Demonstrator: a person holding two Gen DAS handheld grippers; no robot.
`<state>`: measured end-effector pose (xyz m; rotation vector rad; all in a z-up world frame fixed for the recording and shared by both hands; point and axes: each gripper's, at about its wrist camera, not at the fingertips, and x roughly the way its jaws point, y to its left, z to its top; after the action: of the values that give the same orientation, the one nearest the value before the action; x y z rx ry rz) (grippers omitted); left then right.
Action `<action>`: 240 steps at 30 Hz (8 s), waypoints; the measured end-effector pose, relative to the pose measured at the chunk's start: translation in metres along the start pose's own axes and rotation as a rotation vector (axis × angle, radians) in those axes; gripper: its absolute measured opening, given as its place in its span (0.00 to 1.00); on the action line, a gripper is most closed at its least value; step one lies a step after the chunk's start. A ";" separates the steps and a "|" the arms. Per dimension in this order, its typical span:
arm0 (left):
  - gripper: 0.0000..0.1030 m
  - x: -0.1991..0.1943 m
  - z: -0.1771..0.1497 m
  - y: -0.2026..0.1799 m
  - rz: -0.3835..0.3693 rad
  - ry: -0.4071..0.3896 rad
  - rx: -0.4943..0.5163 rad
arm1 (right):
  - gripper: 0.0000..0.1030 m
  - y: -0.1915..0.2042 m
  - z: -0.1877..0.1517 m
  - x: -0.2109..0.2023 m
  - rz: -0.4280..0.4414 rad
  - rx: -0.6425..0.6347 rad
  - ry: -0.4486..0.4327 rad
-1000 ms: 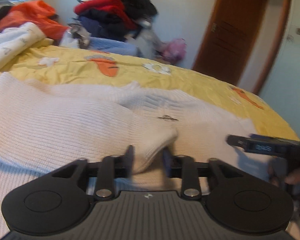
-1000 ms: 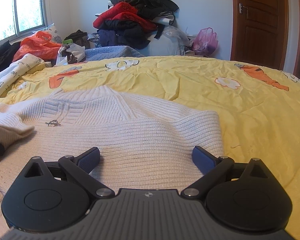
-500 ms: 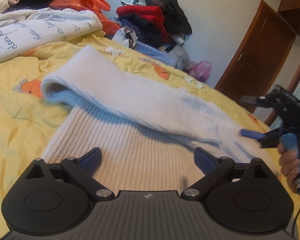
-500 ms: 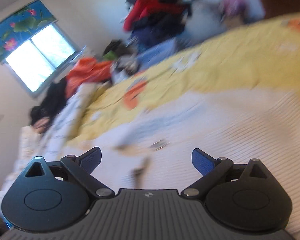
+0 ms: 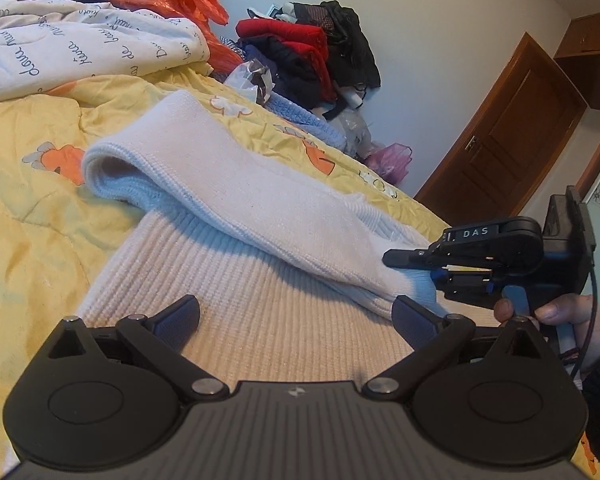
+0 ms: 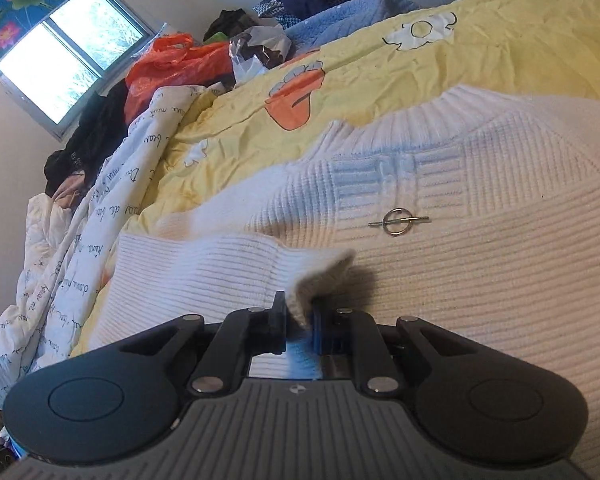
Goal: Fold small clothes
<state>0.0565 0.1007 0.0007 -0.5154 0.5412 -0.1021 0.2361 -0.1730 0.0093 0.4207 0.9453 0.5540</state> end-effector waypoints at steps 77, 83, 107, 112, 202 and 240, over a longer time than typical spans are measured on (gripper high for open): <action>1.00 0.046 -0.004 -0.105 0.162 0.179 0.457 | 0.87 -0.050 -0.129 -0.120 -0.481 -0.287 -0.245; 1.00 0.031 -0.034 -0.092 0.195 0.217 0.504 | 0.95 -0.048 -0.134 -0.115 -0.496 -0.313 -0.242; 1.00 -0.043 -0.073 -0.076 0.237 0.193 0.492 | 1.00 -0.031 -0.209 -0.158 -0.545 -0.298 -0.252; 1.00 -0.049 -0.076 -0.071 0.215 0.182 0.479 | 1.00 -0.032 -0.209 -0.158 -0.540 -0.296 -0.256; 1.00 -0.079 -0.098 -0.074 0.235 0.152 0.497 | 1.00 -0.012 -0.269 -0.185 -0.564 -0.301 -0.283; 1.00 -0.118 -0.115 -0.067 0.244 0.158 0.504 | 0.99 -0.006 -0.292 -0.200 -0.553 -0.318 -0.288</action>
<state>-0.1015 0.0181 0.0043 0.0524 0.7009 -0.0433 -0.1020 -0.2719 -0.0193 -0.0550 0.6408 0.1252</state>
